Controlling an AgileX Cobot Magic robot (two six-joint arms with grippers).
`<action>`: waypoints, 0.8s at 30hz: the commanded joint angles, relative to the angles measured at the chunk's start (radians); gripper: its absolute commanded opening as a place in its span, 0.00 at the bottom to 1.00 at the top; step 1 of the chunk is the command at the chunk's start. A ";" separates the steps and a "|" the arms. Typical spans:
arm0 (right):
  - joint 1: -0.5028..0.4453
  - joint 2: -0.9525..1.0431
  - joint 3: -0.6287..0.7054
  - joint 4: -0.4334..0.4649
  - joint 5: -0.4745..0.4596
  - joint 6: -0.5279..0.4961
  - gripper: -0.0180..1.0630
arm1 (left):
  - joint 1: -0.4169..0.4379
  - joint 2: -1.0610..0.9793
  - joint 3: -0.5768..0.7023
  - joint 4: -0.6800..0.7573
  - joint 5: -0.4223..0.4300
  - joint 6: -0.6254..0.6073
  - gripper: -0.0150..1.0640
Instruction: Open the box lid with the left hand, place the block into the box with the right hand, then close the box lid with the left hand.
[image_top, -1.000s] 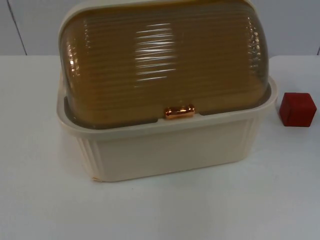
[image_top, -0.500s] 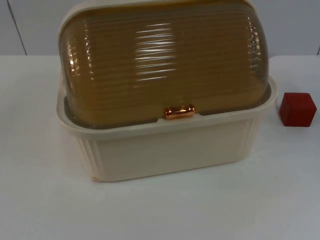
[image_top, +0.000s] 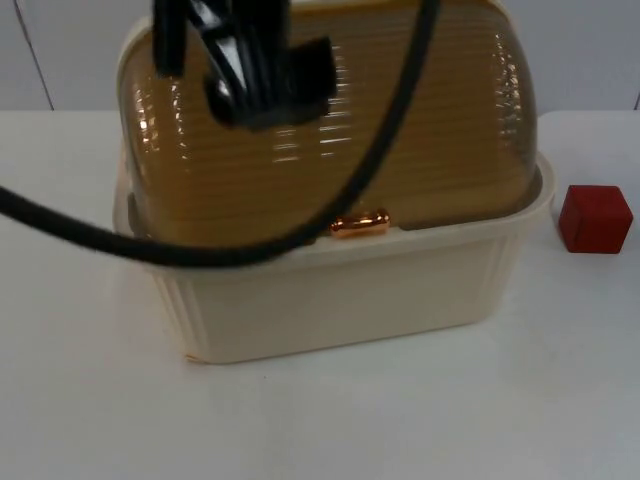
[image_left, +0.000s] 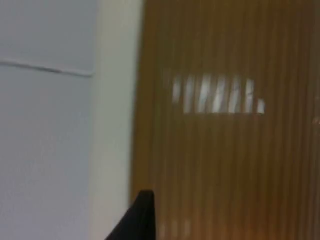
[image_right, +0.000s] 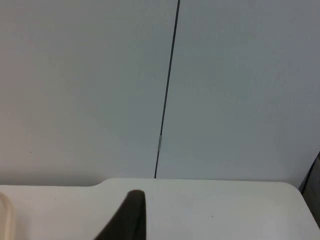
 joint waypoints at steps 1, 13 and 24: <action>0.002 -0.003 -0.003 -0.005 -0.016 -0.004 0.94 | -0.061 0.029 0.015 0.077 -0.008 -0.058 0.98; 0.002 -0.003 -0.003 -0.005 -0.006 -0.013 0.94 | -0.177 0.066 0.304 0.543 -0.211 -0.577 0.98; 0.002 -0.003 -0.003 -0.005 0.009 -0.012 0.94 | -0.164 0.205 0.314 0.560 -0.306 -0.598 0.98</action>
